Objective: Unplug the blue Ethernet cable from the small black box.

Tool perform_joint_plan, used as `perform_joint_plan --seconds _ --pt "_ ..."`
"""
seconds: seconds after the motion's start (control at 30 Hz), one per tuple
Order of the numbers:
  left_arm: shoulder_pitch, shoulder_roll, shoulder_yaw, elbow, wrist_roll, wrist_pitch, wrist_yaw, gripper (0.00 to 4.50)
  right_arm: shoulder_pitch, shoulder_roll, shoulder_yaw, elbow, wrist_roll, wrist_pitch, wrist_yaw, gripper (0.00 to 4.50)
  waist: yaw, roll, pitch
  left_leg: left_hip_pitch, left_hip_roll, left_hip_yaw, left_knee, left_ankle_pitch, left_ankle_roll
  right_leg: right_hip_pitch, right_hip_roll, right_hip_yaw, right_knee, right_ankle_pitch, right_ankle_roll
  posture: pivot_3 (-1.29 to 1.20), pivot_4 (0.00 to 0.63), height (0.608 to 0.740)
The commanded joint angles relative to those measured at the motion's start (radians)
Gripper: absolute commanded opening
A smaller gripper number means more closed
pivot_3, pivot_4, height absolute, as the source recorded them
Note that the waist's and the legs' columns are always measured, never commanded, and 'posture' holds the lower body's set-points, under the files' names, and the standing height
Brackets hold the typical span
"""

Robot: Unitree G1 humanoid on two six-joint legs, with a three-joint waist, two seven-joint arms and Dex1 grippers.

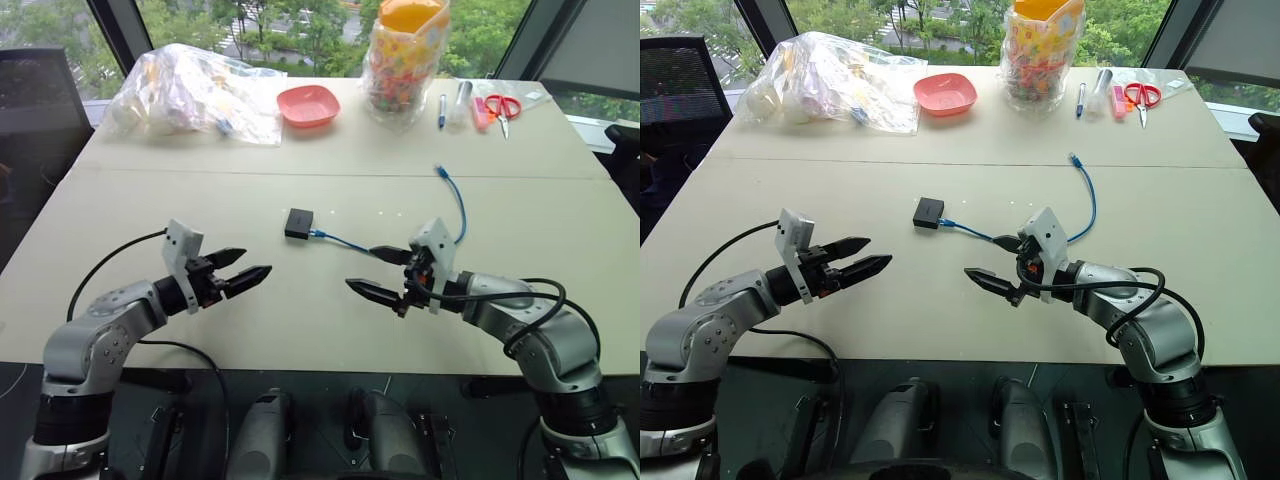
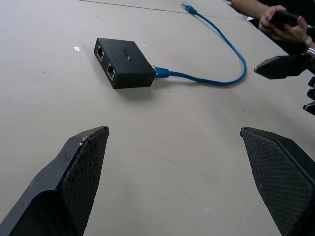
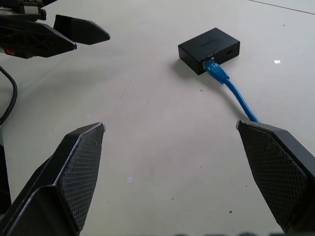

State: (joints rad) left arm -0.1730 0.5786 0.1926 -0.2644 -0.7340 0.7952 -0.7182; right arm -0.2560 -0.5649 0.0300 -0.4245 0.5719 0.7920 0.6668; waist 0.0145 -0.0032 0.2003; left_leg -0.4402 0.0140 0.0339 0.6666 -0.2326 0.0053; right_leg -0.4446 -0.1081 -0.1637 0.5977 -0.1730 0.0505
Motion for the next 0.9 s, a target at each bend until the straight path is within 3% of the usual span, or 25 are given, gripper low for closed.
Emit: perform_joint_plan --seconds 0.03,0.33,0.5,0.67,0.77,0.9 --pt "-0.028 -0.005 0.019 -0.02 -0.051 0.008 -0.016 4.45 0.001 0.003 -0.007 -0.019 0.001 -0.02 0.003 4.5 0.0 0.0 0.0 0.0 0.0 0.0 0.0 0.0 0.0 0.0 0.0 0.0 0.0 0.0 0.0 0.0 0.15 0.74" --pt "-0.044 0.001 0.012 0.007 -0.033 -0.013 -0.012 4.45 -0.012 0.008 0.003 -0.005 -0.02 -0.039 0.004 4.5 -0.001 0.0 0.0 0.0 0.0 0.0 0.0 0.0 0.0 0.0 0.001 0.0 0.0 0.0 0.0 0.0 0.15 0.74" --pt "-0.101 0.076 -0.043 0.125 0.107 -0.136 -0.084 4.45 -0.08 0.034 0.06 0.087 -0.083 -0.109 0.023 4.5 -0.001 0.0 0.0 0.001 0.001 0.001 0.0 0.0 0.0 0.0 0.001 0.0 0.0 0.001 -0.001 0.0 0.15 0.74" --pt "-0.194 0.171 -0.117 0.256 0.193 -0.21 -0.251 4.45 -0.202 0.046 0.125 0.295 -0.176 -0.224 0.097 4.5 -0.001 0.0 0.0 0.0 0.002 0.002 0.001 0.0 0.0 -0.001 0.002 0.001 0.0 0.001 -0.002 0.0 0.15 0.74" --pt "-0.248 0.276 -0.171 0.302 0.225 -0.228 -0.41 4.45 -0.326 0.078 0.168 0.508 -0.253 -0.336 0.145 4.5 -0.003 0.0 0.0 -0.002 0.002 0.005 0.0 0.0 0.0 -0.004 0.003 0.003 0.0 0.001 -0.002 0.0 0.15 0.74" --pt "-0.313 0.317 -0.154 0.334 0.226 -0.214 -0.454 4.45 -0.495 0.167 0.225 0.847 -0.344 -0.499 0.229 4.5 -0.008 -0.001 0.0 -0.002 0.002 0.015 0.0 0.0 0.0 -0.01 0.006 0.012 0.003 0.004 0.0 0.0 0.15 0.74"
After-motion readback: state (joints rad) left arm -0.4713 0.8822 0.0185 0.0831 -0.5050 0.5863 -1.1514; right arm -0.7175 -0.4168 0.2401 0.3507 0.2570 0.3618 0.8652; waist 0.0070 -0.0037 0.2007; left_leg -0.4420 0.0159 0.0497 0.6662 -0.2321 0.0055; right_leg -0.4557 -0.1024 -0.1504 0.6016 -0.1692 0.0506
